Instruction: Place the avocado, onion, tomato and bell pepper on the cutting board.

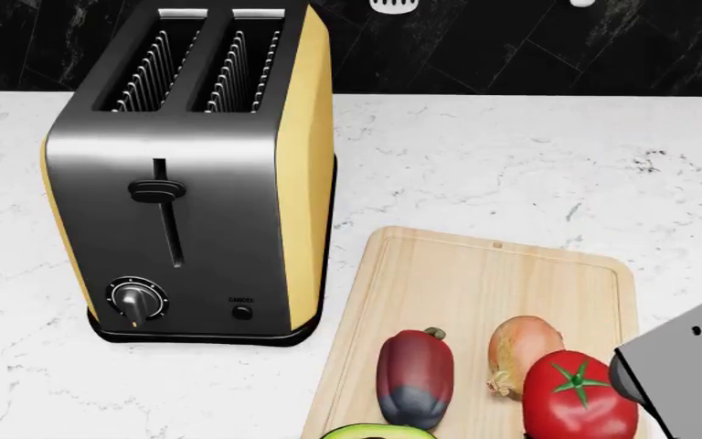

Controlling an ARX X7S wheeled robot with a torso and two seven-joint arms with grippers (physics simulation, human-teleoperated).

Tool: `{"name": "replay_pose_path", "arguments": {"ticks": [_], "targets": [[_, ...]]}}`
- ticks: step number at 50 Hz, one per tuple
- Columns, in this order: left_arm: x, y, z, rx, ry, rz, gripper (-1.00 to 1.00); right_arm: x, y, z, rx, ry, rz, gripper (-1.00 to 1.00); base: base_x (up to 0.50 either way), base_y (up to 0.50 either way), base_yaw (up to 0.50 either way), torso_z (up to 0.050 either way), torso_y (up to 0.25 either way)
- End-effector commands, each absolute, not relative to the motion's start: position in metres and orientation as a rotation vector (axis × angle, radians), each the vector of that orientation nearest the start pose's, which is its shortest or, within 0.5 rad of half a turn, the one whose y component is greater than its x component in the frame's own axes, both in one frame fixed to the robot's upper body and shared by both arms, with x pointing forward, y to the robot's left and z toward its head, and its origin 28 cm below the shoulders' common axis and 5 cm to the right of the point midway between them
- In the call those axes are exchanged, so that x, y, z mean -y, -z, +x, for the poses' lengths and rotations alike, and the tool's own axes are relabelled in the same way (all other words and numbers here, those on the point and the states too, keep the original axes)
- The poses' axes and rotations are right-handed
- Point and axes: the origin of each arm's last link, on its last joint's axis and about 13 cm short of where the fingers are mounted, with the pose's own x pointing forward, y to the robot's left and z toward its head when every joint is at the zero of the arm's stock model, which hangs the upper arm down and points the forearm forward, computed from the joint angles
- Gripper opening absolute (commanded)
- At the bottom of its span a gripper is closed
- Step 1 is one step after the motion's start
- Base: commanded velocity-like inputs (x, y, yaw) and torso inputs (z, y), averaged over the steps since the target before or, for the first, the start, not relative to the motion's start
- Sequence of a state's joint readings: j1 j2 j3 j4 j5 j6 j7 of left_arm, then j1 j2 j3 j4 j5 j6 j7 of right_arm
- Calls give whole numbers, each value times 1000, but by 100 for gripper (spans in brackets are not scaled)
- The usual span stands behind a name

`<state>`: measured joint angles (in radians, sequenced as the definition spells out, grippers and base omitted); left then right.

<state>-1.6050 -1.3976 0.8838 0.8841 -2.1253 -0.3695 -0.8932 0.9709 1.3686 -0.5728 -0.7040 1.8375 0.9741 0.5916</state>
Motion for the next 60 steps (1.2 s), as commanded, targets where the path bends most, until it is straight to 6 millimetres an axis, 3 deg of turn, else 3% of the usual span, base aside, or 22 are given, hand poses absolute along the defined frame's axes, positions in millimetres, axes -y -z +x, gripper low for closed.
{"name": "replay_pose_path", "arguments": {"ticks": [1,17,26,27,35,42,60], "targets": [[-255,-334,124,100,324,-11,100,187,-244,164,-430,-380,-354,-100,0,0,0,0,0],[-257,-331,124,96,317,-16,100,181,-229,168,-463,-420,-348,-100,0,0,0,0,1],[-257,-330,122,97,315,-16,100,182,-233,168,-452,-409,-346,-100,0,0,0,0,0],[-257,-330,122,97,315,-17,100,182,-234,168,-452,-409,-345,100,0,0,0,0,0],[-257,-330,122,95,312,-16,100,183,-251,164,-397,-388,-355,100,0,0,0,0,0],[-256,-332,122,100,314,-15,100,184,-281,153,-303,-359,-384,100,0,0,0,0,0],[-255,-338,123,136,326,-8,100,167,-333,121,7,-263,-392,100,0,0,0,0,0]]}}
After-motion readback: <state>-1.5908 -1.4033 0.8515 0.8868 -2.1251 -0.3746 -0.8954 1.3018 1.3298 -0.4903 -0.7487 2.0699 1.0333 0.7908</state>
